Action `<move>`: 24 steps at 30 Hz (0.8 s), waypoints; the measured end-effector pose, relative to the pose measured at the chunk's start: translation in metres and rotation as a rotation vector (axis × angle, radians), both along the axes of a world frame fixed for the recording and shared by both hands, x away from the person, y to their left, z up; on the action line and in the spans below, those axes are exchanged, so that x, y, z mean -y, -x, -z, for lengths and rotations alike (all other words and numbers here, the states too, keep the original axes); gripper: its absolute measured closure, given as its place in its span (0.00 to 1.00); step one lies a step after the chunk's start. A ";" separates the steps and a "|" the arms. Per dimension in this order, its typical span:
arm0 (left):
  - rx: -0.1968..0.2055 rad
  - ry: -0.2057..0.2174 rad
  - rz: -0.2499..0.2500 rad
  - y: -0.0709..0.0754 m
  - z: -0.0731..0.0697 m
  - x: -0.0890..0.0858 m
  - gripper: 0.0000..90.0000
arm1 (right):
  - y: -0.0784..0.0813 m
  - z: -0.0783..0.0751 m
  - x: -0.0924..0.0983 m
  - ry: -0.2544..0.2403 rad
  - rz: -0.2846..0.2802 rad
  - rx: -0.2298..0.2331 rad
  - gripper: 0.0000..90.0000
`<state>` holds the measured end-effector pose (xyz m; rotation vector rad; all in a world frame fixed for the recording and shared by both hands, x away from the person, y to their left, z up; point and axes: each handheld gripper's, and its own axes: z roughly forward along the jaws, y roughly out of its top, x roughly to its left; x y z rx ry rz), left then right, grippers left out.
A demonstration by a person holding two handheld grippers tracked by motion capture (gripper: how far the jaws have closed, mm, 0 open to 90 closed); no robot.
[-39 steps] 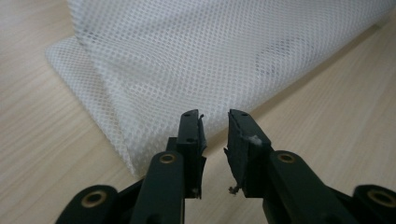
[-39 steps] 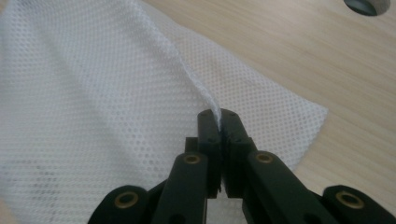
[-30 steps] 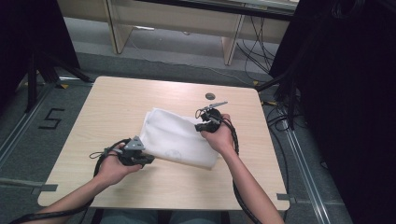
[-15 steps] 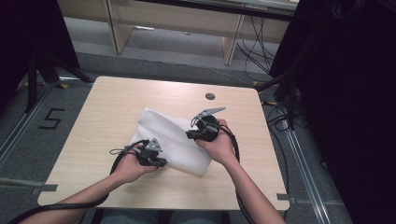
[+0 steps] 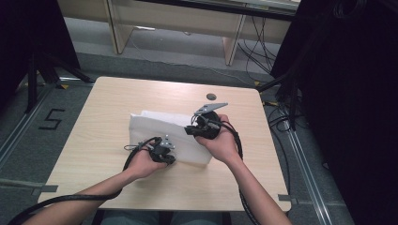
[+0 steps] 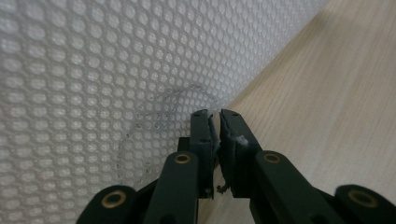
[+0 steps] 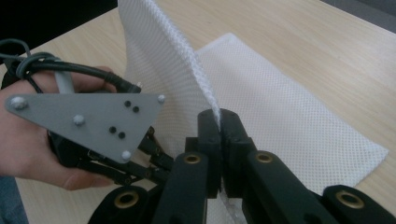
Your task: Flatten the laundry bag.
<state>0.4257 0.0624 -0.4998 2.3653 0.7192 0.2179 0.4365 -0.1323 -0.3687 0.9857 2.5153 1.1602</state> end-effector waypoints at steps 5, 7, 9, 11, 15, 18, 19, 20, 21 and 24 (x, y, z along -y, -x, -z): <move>0.035 -0.001 -0.001 0.008 -0.017 -0.025 0.91 | 0.008 0.005 0.002 0.032 -0.028 -0.014 0.99; 0.039 0.006 -0.013 0.012 -0.023 -0.042 0.89 | 0.014 0.007 0.002 0.047 -0.033 -0.028 0.99; 0.044 0.044 -0.055 0.021 -0.028 -0.069 0.88 | 0.019 0.010 0.002 0.055 -0.054 -0.032 0.99; 0.027 0.092 -0.094 0.029 -0.027 -0.089 0.86 | 0.022 0.014 0.000 0.035 -0.076 -0.019 0.99; -0.006 0.143 -0.182 0.050 -0.016 -0.126 0.83 | 0.029 0.019 -0.001 0.045 -0.078 -0.013 0.98; -0.010 0.155 -0.198 0.062 -0.018 -0.141 0.82 | 0.035 0.022 -0.003 0.057 -0.087 -0.027 0.98; -0.004 0.163 -0.200 0.065 -0.020 -0.144 0.81 | 0.037 0.023 -0.004 0.060 -0.093 -0.018 0.98; 0.018 0.151 -0.192 0.067 -0.022 -0.147 0.79 | 0.039 0.024 -0.004 0.061 -0.093 -0.025 0.98; 0.025 0.143 -0.202 0.069 -0.023 -0.150 0.78 | 0.041 0.024 -0.003 0.078 -0.097 -0.030 0.98; 0.062 0.107 -0.227 0.071 -0.025 -0.161 0.73 | 0.048 0.030 -0.006 0.071 -0.108 -0.038 0.98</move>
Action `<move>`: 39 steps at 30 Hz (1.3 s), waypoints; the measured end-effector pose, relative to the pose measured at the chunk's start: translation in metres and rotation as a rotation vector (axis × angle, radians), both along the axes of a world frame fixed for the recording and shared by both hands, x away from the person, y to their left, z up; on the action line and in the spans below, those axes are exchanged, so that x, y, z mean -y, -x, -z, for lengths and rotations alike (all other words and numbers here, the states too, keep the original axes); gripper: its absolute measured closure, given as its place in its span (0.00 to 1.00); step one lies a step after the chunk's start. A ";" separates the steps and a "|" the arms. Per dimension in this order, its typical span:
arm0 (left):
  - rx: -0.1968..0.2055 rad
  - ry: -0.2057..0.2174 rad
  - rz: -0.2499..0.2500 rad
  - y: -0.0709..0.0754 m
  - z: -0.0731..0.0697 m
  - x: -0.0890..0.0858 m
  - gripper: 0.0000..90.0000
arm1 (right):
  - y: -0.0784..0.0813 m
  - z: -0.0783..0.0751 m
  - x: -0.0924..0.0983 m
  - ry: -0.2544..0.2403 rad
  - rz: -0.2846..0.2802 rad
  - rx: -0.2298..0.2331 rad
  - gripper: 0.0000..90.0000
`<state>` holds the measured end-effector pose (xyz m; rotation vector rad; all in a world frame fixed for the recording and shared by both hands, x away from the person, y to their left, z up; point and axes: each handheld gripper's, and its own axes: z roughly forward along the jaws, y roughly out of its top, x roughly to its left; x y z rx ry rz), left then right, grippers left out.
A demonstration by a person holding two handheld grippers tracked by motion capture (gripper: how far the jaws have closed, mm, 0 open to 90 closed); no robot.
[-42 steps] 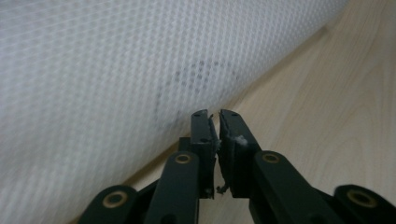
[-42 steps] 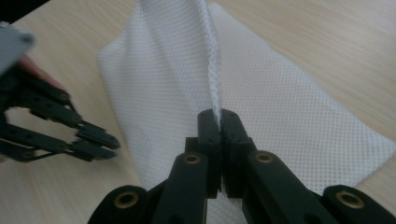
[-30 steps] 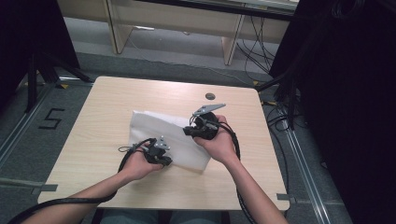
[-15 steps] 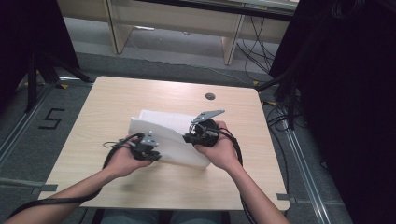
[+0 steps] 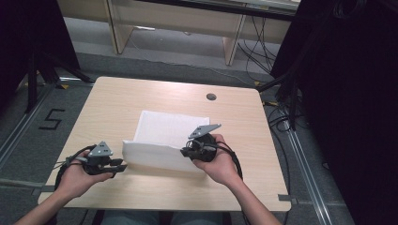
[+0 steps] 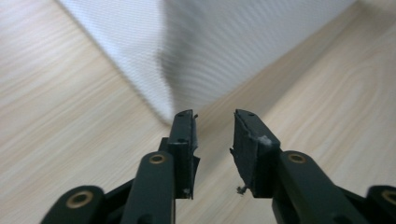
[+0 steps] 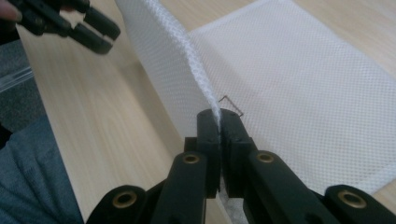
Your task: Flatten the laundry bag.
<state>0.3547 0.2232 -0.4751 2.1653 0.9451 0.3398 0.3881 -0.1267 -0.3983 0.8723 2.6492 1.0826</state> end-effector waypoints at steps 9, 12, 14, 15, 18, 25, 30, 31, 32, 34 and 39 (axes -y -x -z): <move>0.010 0.034 -0.030 -0.001 0.004 -0.015 0.43 | 0.012 0.012 -0.002 0.040 -0.034 -0.012 0.98; 0.008 0.023 0.011 0.002 0.005 -0.015 0.39 | 0.017 0.017 -0.003 0.042 -0.024 -0.036 0.98; 0.008 0.008 0.031 0.005 0.007 -0.014 0.36 | 0.017 0.020 -0.002 0.057 -0.040 -0.038 0.98; 0.006 0.004 0.042 0.006 0.007 -0.013 0.35 | 0.019 0.022 -0.003 0.037 -0.030 -0.053 0.98; -0.014 0.007 0.097 0.007 0.009 -0.010 0.34 | 0.019 0.027 -0.001 0.059 -0.042 -0.052 0.98; -0.036 0.019 0.174 0.008 0.015 -0.001 0.34 | 0.023 0.041 -0.001 0.105 -0.055 -0.082 0.98; -0.053 0.031 0.225 0.012 0.016 0.005 0.34 | 0.025 0.050 -0.001 0.150 -0.074 -0.100 0.98; -0.043 0.009 0.239 0.011 0.016 0.004 0.34 | 0.025 0.053 -0.001 0.161 -0.078 -0.100 0.97; -0.055 0.022 0.236 0.012 0.017 0.006 0.34 | 0.025 0.055 -0.001 0.163 -0.079 -0.111 0.97; -0.055 0.013 0.243 0.012 0.017 0.006 0.34 | 0.024 0.060 0.000 0.169 -0.090 -0.113 0.97; -0.054 -0.003 0.274 0.010 0.017 0.014 0.35 | 0.023 0.066 0.001 0.188 -0.074 -0.133 0.97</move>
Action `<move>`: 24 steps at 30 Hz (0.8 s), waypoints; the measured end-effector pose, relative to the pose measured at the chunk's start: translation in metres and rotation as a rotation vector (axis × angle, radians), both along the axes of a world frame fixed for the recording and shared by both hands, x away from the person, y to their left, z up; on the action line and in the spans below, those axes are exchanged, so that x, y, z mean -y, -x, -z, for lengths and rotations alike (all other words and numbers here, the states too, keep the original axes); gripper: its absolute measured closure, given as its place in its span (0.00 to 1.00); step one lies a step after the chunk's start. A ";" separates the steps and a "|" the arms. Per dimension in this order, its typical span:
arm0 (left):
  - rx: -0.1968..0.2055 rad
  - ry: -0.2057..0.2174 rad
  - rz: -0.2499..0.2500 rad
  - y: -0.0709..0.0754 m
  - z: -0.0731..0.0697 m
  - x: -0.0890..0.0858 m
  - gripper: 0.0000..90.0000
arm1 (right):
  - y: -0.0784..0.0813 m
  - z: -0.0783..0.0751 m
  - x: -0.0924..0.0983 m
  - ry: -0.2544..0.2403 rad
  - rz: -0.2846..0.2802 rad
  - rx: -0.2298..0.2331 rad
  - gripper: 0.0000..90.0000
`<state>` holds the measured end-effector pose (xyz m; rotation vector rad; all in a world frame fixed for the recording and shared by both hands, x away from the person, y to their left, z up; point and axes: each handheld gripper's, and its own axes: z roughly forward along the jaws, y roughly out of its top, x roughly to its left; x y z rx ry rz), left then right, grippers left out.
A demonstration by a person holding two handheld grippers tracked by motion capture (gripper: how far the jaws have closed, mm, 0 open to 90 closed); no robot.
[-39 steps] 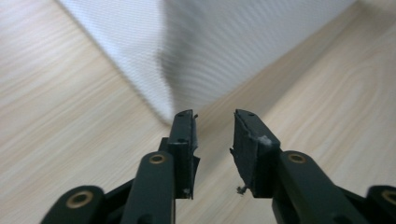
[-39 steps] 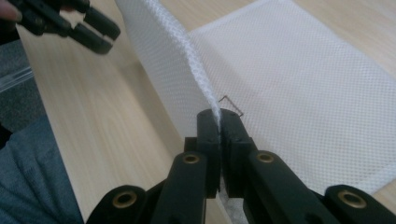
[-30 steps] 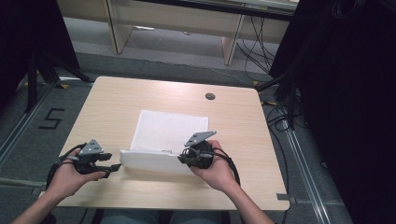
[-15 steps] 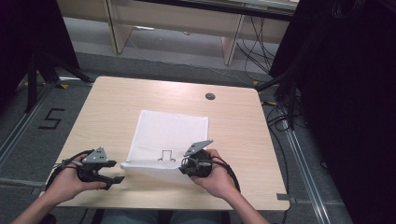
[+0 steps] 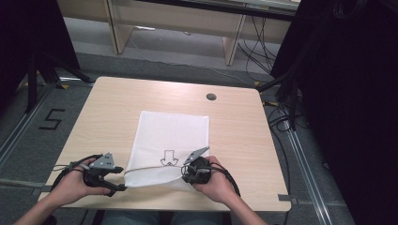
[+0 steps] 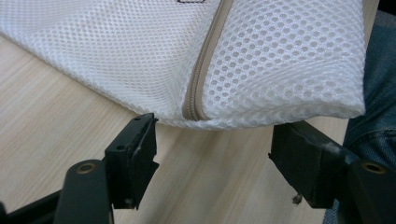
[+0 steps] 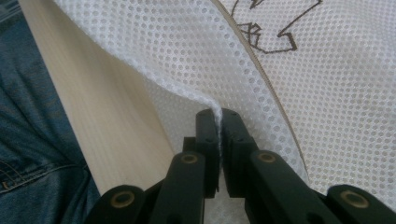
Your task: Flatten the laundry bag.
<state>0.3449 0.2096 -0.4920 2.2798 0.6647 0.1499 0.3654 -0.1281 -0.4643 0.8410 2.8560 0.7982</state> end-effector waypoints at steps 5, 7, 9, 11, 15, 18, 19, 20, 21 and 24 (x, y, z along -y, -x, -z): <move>-0.003 -0.004 -0.005 -0.011 0.000 0.010 0.37 | -0.010 0.002 0.002 0.014 0.044 0.021 0.97; 0.001 -0.009 -0.015 -0.016 0.000 0.012 0.38 | -0.015 0.002 0.003 0.013 0.056 0.031 0.97; 0.002 -0.025 -0.010 -0.021 0.000 0.011 0.38 | -0.020 0.002 0.004 0.009 0.068 0.031 0.97; 0.007 -0.008 -0.025 -0.026 0.000 0.012 0.38 | -0.025 0.002 0.004 0.003 0.090 0.039 0.96; 0.019 -0.002 -0.032 -0.036 -0.002 0.012 0.38 | -0.033 0.001 0.003 -0.001 0.121 0.054 0.96; 0.010 -0.010 -0.029 -0.036 -0.003 0.009 0.38 | -0.036 0.001 0.002 -0.002 0.137 0.051 0.95; 0.011 0.003 -0.037 -0.035 -0.003 0.009 0.38 | -0.036 0.001 0.002 -0.005 0.133 0.051 0.94; 0.020 -0.004 -0.027 -0.034 -0.005 0.007 0.38 | -0.036 0.002 0.002 -0.009 0.125 0.056 0.94; 0.036 -0.030 -0.015 -0.035 -0.008 0.004 0.38 | -0.035 0.003 0.002 -0.014 0.130 0.063 0.94; 0.039 -0.011 -0.008 -0.032 -0.017 -0.004 0.38 | -0.031 0.003 0.002 -0.007 0.132 0.056 0.93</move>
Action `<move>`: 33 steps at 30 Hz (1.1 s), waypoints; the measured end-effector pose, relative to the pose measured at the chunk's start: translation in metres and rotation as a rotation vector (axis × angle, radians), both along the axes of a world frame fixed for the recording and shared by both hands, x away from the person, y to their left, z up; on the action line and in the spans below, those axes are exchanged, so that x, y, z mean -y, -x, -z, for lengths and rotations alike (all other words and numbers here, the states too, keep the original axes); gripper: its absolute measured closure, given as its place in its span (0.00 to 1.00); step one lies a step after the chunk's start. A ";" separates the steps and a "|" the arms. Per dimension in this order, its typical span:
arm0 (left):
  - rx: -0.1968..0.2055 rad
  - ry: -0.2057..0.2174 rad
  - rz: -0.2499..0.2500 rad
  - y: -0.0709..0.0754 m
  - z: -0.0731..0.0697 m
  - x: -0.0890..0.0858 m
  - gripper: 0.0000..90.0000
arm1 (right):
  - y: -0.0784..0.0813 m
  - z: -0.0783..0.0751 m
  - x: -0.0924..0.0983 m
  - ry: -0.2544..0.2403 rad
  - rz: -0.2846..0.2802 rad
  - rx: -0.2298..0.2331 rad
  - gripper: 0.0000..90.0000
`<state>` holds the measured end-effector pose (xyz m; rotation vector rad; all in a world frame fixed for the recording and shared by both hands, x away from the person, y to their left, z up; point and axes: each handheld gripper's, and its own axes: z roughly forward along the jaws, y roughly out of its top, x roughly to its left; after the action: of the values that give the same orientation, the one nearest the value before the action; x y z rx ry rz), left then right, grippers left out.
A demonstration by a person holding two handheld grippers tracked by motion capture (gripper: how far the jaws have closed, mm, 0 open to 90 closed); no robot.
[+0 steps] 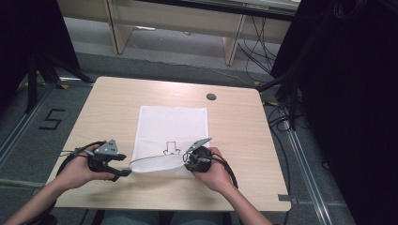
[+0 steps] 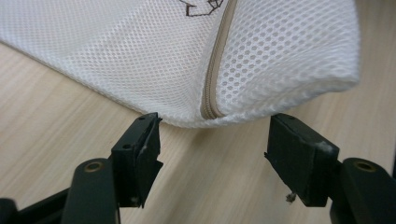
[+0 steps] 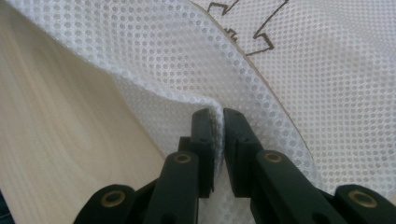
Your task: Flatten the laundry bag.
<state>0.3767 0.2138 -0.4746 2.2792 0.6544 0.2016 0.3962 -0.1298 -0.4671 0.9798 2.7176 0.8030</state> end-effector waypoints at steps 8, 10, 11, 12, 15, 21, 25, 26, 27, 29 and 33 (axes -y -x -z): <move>0.052 0.109 -0.098 0.001 -0.027 -0.027 0.44 | 0.019 -0.002 -0.001 0.004 -0.037 0.006 0.92; 0.026 0.153 -0.156 -0.001 -0.025 -0.026 0.46 | 0.021 -0.003 0.000 0.007 -0.050 0.010 0.92; 0.016 0.160 -0.168 -0.001 -0.023 -0.025 0.47 | 0.023 -0.003 -0.001 0.005 -0.040 0.004 0.92; 0.003 0.161 -0.183 -0.001 -0.019 -0.021 0.48 | 0.024 -0.003 -0.001 0.010 -0.047 0.006 0.92; -0.012 0.154 -0.186 0.000 -0.014 -0.012 0.54 | 0.029 -0.002 -0.002 0.014 -0.058 -0.004 0.92; -0.035 0.177 -0.169 -0.001 -0.015 0.012 0.67 | 0.041 0.002 -0.005 0.023 -0.104 -0.020 0.91; -0.053 0.162 -0.154 -0.003 -0.010 0.024 0.70 | 0.046 0.005 -0.006 0.028 -0.110 -0.028 0.91; -0.062 0.160 -0.155 -0.003 -0.008 0.028 0.70 | 0.047 0.005 -0.006 0.025 -0.104 -0.037 0.91; -0.073 0.154 -0.155 -0.003 -0.006 0.031 0.70 | 0.047 0.005 -0.006 0.028 -0.107 -0.032 0.91; -0.083 0.132 -0.142 -0.002 -0.003 0.038 0.70 | 0.048 0.006 -0.006 0.028 -0.109 -0.031 0.91; -0.092 0.111 -0.124 0.000 0.002 0.047 0.71 | 0.050 0.006 -0.006 0.019 -0.120 -0.043 0.90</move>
<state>0.3772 0.1672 -0.4769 2.1529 0.8356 0.1175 0.3467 -0.1233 -0.4736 0.8463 2.8387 0.7819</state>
